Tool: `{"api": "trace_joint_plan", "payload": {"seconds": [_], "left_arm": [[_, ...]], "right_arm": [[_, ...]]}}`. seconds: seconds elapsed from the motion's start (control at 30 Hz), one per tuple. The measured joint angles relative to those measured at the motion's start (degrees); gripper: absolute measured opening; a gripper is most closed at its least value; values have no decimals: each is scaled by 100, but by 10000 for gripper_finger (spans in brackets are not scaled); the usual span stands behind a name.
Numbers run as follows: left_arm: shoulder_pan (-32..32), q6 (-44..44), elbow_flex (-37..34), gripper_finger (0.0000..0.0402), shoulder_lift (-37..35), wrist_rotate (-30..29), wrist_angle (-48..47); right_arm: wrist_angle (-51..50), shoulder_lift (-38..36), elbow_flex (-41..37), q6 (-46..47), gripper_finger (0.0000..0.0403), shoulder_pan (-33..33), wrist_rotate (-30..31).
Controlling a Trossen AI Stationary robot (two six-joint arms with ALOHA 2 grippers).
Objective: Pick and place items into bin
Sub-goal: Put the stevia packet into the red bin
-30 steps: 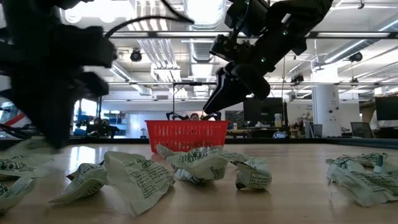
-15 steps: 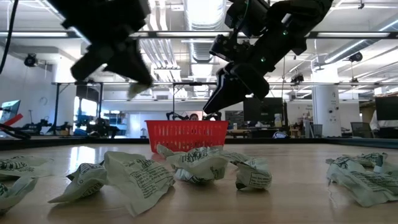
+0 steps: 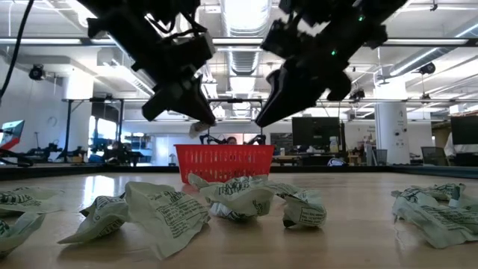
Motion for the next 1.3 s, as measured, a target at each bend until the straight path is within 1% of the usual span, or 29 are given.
{"api": "trace_joint_plan", "payload": {"seconds": [0.17,0.27,0.43,0.57,0.73,0.9,1.03,1.1,1.23,1.3], "left_arm": [[174,166,-9,0,0,643,0],[213,287,-9,12,2,735,51],[213,433,-7,68,7,738,221],[213,422,-11,114,7,740,344],[199,121,34,148,-3,739,349],[74,-26,18,155,-161,736,348],[-33,-24,30,156,-208,736,294],[-56,-22,66,156,-216,738,335],[-56,-22,79,156,-221,736,306],[-56,-22,79,156,-227,733,302]], "right_arm": [[-595,-250,30,445,72,235,22],[-1097,-390,30,895,75,340,24],[-1702,-446,29,1469,81,540,38],[-1749,-448,-4,1632,85,674,37],[-2033,-448,-11,1879,86,848,34],[-2493,-448,26,2238,79,1059,-102],[-2676,-448,-1,2574,78,1278,-714],[-2717,-448,-48,2731,79,1399,-894],[-2736,-448,-127,2866,86,1670,-938],[-2725,-446,-147,2869,91,1795,-819]]}}
